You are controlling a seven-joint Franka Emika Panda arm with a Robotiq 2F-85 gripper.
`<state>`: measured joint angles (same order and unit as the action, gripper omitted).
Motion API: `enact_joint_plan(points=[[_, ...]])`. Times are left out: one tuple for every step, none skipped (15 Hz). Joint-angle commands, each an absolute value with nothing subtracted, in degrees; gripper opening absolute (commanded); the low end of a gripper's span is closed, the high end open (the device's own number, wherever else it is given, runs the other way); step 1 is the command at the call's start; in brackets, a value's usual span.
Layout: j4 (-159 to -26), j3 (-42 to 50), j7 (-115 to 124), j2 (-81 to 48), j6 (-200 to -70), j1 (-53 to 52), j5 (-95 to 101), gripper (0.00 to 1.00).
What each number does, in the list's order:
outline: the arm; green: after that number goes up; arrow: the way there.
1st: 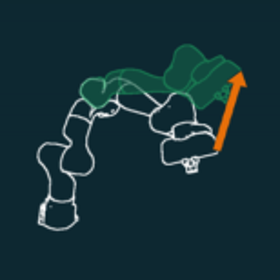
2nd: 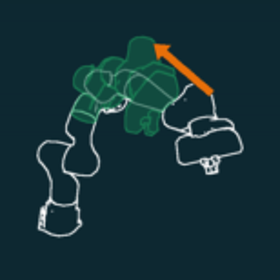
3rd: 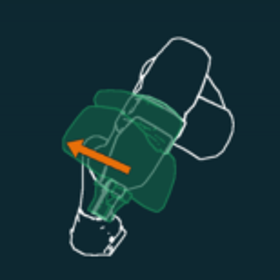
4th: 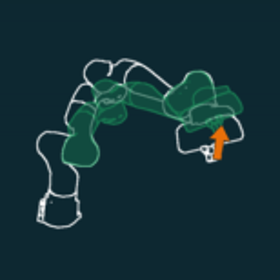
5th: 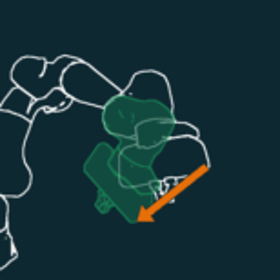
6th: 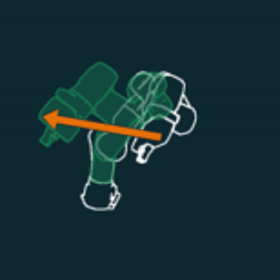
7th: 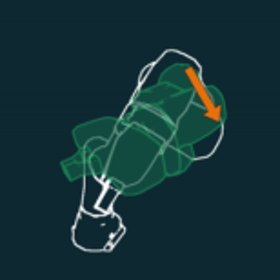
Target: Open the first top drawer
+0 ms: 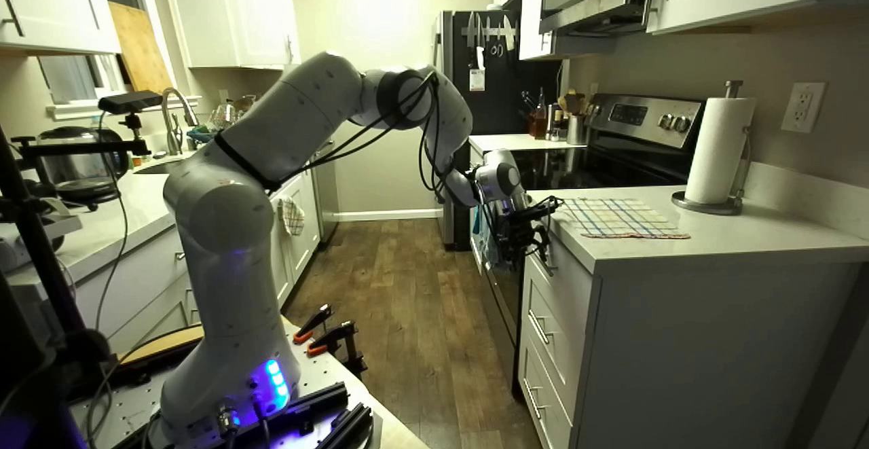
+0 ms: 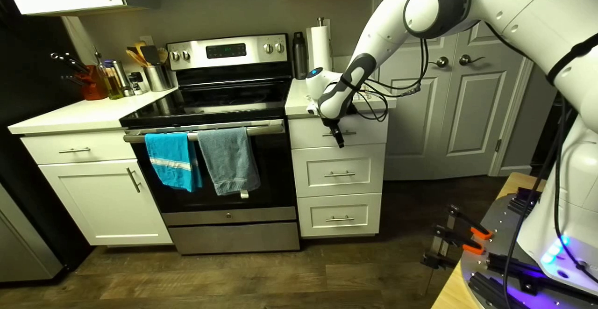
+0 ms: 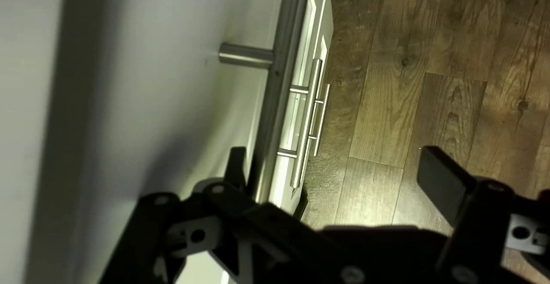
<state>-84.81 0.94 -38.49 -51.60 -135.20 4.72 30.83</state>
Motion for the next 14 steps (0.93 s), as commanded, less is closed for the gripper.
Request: enact_joint_plan(points=[[-89.3, 0.33, -42.25, -51.43, -134.2, 1.78, 31.85, 1.0], [-89.34, 0.57, -42.67, -51.49, -133.93, 1.44, 32.81, 1.0], [-89.3, 0.76, -43.26, -51.54, -133.58, 1.15, 33.69, 1.0], [-89.24, 0.86, -43.7, -51.61, -133.14, 0.92, 34.61, 1.0], [-85.06, 2.9, -41.2, -51.89, -134.87, 2.46, 34.87, 1.0], [-84.77, 3.13, -41.2, -51.96, -134.86, 2.44, 35.13, 1.0], [-84.65, 3.14, -41.2, -51.99, -134.86, 2.43, 35.11, 1.0], [-84.65, 3.13, -41.2, -52.0, -134.86, 2.42, 35.11, 1.0], [-84.65, 3.14, -41.2, -52.01, -134.86, 2.43, 35.11, 1.0], [-84.65, 3.14, -41.2, -52.01, -134.86, 2.42, 35.11, 1.0], [-84.65, 3.13, -41.2, -52.01, -134.86, 2.42, 35.11, 1.0], [-84.65, 3.14, -41.2, -52.01, -134.86, 2.42, 35.11, 1.0], [-84.65, 3.14, -41.2, -52.01, -134.86, 2.42, 35.11, 1.0], [-84.65, 3.14, -41.2, -52.01, -134.86, 2.42, 35.11, 1.0]])
